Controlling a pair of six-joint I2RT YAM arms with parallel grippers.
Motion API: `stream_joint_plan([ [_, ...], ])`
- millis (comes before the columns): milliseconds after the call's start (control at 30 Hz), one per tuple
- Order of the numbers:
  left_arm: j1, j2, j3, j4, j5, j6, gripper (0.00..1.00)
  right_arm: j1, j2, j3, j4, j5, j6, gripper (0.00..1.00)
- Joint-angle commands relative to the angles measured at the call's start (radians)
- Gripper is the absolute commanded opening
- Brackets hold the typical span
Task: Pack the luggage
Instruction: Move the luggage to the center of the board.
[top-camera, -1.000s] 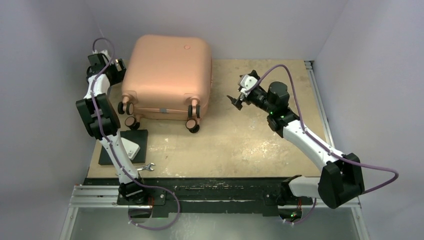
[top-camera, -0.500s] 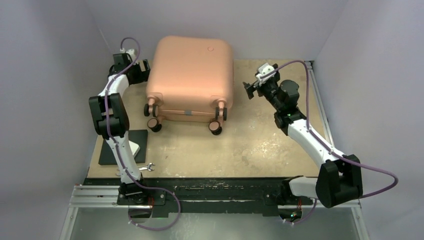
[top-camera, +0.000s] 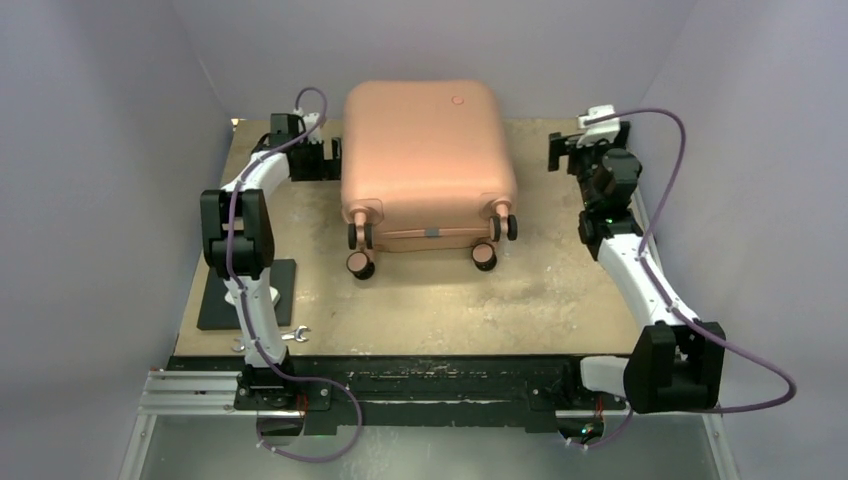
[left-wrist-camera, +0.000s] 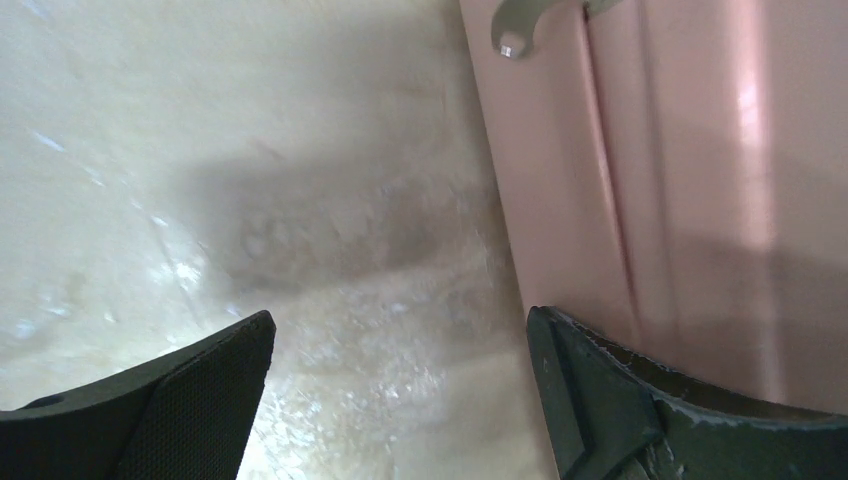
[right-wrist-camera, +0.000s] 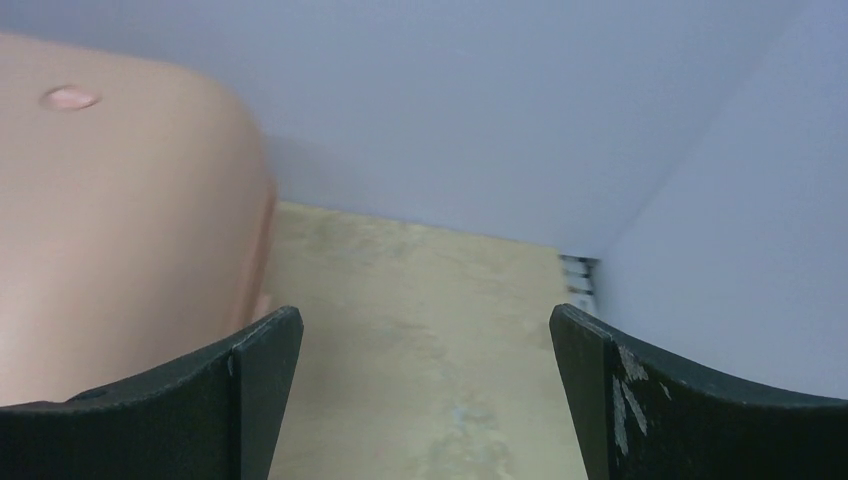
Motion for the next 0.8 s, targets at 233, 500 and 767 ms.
stream_joint_plan([
  [233, -0.08, -0.098, -0.147, -0.126, 0.161, 0.085, 0.95, -0.202, -0.064, 0.054, -0.038, 0.057, 0.028, 0.97],
  [500, -0.114, -0.164, -0.245, -0.109, 0.177, 0.089, 0.95, -0.218, -0.03, 0.048, -0.085, -0.003, -0.032, 0.92],
  [767, -0.201, -0.252, -0.353, -0.129, 0.166, 0.188, 0.94, -0.231, -0.004, 0.096, -0.175, -0.031, -0.068, 0.93],
])
